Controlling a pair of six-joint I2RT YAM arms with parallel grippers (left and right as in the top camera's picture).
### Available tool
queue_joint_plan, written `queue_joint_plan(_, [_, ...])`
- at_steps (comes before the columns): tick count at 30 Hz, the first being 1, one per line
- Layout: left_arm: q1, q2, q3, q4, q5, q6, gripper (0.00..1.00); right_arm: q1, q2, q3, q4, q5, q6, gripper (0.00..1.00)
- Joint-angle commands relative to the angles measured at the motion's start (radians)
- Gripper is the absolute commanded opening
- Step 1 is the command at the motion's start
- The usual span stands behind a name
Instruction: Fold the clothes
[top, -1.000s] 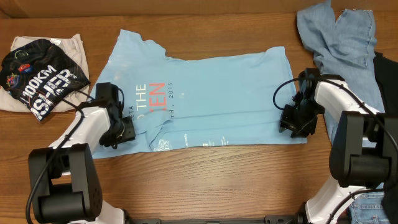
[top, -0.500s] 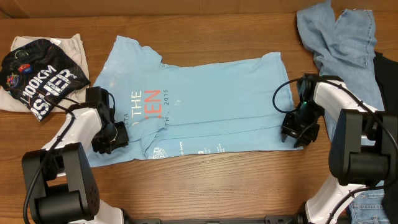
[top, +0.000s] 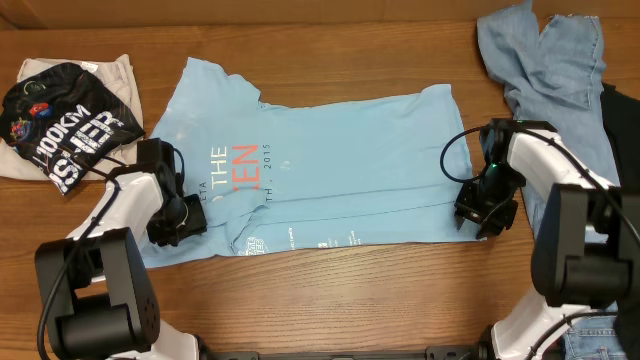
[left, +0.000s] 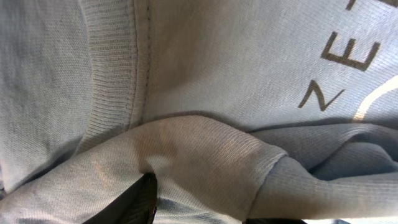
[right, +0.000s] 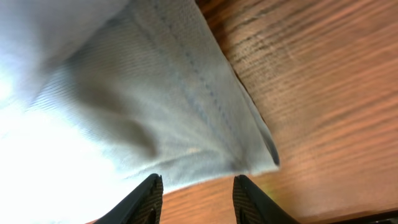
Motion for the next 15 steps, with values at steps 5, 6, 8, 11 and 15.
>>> queue_joint_plan(5, [0.000,-0.045,0.128,-0.019,0.082,0.044,0.51,-0.002,-0.194,-0.003,0.050,0.014,0.002,0.41])
queue_joint_plan(6, [-0.005,-0.066,0.141,-0.023,0.089,0.052,0.53,-0.002,-0.224,0.000,0.068,0.014,0.001,0.41])
queue_joint_plan(8, [-0.019,-0.111,0.167,-0.032,0.089,0.068,0.60,-0.002,-0.284,0.018,0.105,0.011,-0.031,0.49])
queue_joint_plan(11, [-0.036,-0.179,0.199,-0.033,0.090,0.071,1.00,-0.002,-0.349,0.056,0.148,-0.027,-0.099,0.66])
queue_joint_plan(15, [-0.032,-0.213,0.262,-0.003,0.168,0.162,1.00,-0.002,-0.404,0.083,0.197,-0.068,-0.136,0.79])
